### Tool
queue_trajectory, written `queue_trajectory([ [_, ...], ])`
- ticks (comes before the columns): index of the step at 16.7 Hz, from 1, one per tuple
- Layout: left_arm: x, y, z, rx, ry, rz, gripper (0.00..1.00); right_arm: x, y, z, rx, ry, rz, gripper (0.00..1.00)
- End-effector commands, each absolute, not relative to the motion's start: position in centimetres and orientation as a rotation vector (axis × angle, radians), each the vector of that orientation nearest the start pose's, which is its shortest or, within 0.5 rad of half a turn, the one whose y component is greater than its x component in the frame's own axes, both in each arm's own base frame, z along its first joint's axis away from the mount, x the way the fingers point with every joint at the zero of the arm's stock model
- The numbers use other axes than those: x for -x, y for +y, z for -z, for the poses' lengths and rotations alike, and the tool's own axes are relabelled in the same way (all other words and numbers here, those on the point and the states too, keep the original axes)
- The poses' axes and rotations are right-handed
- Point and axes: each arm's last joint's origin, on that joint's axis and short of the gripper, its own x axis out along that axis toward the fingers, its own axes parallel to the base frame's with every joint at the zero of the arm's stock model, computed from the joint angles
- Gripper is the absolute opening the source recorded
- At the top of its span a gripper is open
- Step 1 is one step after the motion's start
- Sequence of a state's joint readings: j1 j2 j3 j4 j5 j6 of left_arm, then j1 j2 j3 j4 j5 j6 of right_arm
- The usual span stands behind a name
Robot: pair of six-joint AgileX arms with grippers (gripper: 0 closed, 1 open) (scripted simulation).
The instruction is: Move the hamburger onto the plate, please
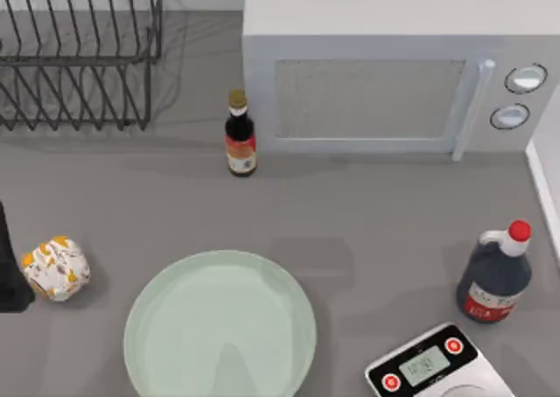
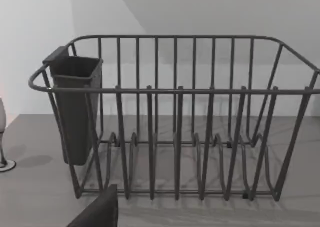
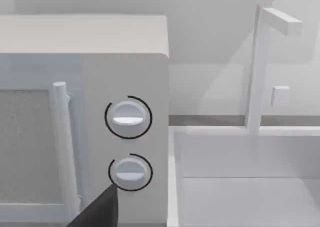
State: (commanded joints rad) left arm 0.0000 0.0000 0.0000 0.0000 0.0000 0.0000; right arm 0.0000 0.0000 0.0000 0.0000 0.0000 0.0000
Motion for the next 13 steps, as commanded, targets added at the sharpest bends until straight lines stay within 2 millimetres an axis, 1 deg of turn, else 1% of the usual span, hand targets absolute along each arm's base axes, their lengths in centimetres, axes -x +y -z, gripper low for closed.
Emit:
queue_trajectory([
  [2,-10.6,-0.1,-16.0,0.000,0.000,0.000,1.00,-10.6,-0.1,-16.0,0.000,0.000,0.000,1.00],
  [4,-10.6,-0.1,-16.5,-0.018,0.027,0.002,1.00,-10.6,-0.1,-16.0,0.000,0.000,0.000,1.00],
  [6,-10.8,-0.2,-17.5,-0.057,0.090,0.010,1.00,-10.6,-0.1,-16.0,0.000,0.000,0.000,1.00],
  [8,-11.3,-0.3,-18.9,-0.114,0.191,0.027,1.00,-10.6,-0.1,-16.0,0.000,0.000,0.000,1.00],
  [10,-12.4,-0.4,-20.2,-0.182,0.331,0.057,1.00,-10.6,-0.1,-16.0,0.000,0.000,0.000,1.00],
  [13,-15.4,-0.7,-21.3,-0.296,0.610,0.135,1.00,-10.6,-0.1,-16.0,0.000,0.000,0.000,1.00],
])
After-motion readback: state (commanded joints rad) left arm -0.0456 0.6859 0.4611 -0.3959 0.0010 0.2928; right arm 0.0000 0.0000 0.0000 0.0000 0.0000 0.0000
